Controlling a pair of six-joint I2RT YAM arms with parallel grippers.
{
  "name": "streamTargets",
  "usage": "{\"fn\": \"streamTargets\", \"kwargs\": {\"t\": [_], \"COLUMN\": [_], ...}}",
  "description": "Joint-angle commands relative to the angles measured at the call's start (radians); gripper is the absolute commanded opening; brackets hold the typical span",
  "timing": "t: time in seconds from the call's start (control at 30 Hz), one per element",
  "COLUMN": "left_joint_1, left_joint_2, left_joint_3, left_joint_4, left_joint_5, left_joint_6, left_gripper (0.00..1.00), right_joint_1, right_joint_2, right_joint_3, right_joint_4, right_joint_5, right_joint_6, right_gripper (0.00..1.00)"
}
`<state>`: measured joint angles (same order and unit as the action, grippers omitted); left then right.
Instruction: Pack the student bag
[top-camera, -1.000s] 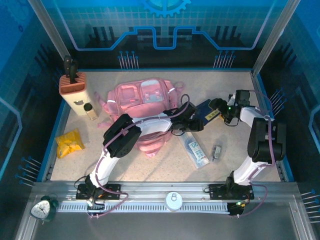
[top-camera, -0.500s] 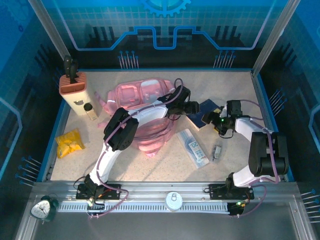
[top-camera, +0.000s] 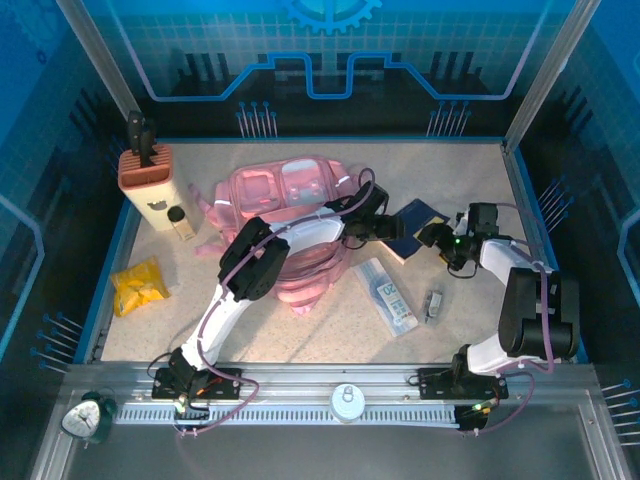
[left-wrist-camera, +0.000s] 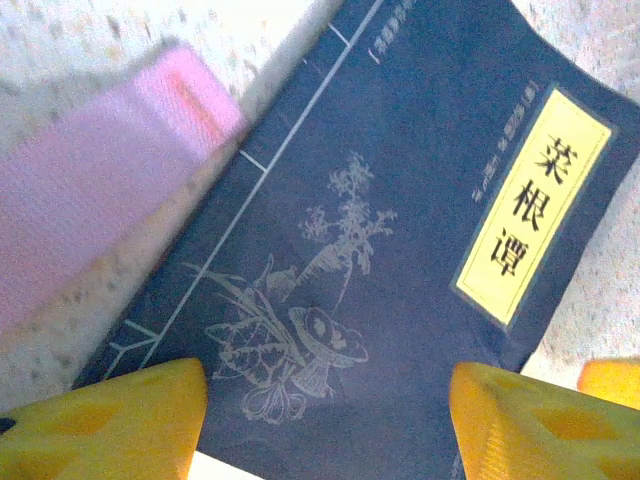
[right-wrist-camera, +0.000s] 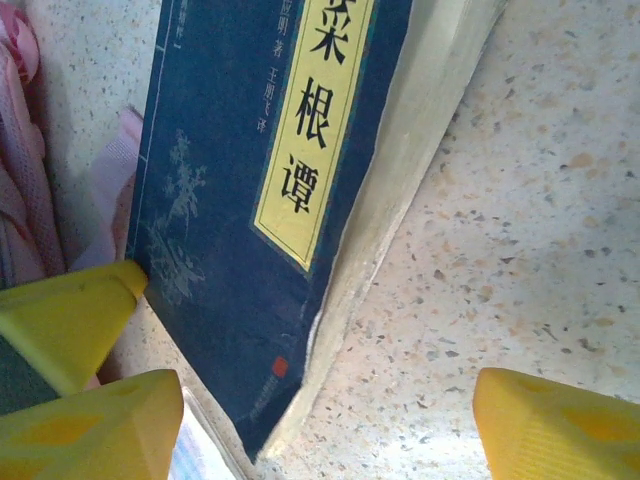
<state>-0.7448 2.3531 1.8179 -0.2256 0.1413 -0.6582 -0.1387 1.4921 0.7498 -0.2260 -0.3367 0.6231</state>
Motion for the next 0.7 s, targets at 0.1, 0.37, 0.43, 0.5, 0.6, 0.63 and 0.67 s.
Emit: {"fn": "streamTargets", "kwargs": {"t": [0.1, 0.37, 0.43, 0.5, 0.6, 0.63, 0.67], "left_joint_1": [-0.065, -0.033, -0.016, -0.008, -0.002, -0.002, 0.0], "left_joint_2": [-0.144, -0.165, -0.144, -0.125, -0.084, -0.075, -0.063], "left_joint_3": [-0.152, -0.134, -0.12, -0.104, -0.055, -0.048, -0.041], "left_joint_4": [0.017, -0.01, -0.006, -0.011, -0.056, -0.061, -0.063], "left_joint_5": [0.052, -0.067, -0.073, -0.094, -0.086, -0.086, -0.082], "left_joint_6": [-0.066, -0.045, -0.051, -0.051, -0.037, -0.03, -0.029], "left_gripper": [0.62, 0.58, 0.56, 0.54, 0.53, 0.53, 0.53], "right_joint_1": [-0.022, 0.008, 0.022, 0.026, 0.036, 0.044, 0.052], "right_joint_2": [0.007, 0.048, 0.065, 0.083, 0.102, 0.109, 0.12], "right_joint_3": [0.007, 0.007, 0.008, 0.006, 0.011, 0.015, 0.021], "right_joint_4": [-0.023, -0.016, -0.008, 0.004, 0.02, 0.02, 0.02], "right_joint_5": [-0.012, -0.017, -0.021, -0.029, -0.033, -0.03, -0.031], "right_joint_6": [-0.03, -0.028, -0.027, -0.018, -0.01, -0.011, -0.011], "right_gripper": [0.66, 0.57, 0.57, 0.54, 0.51, 0.51, 0.51]}}
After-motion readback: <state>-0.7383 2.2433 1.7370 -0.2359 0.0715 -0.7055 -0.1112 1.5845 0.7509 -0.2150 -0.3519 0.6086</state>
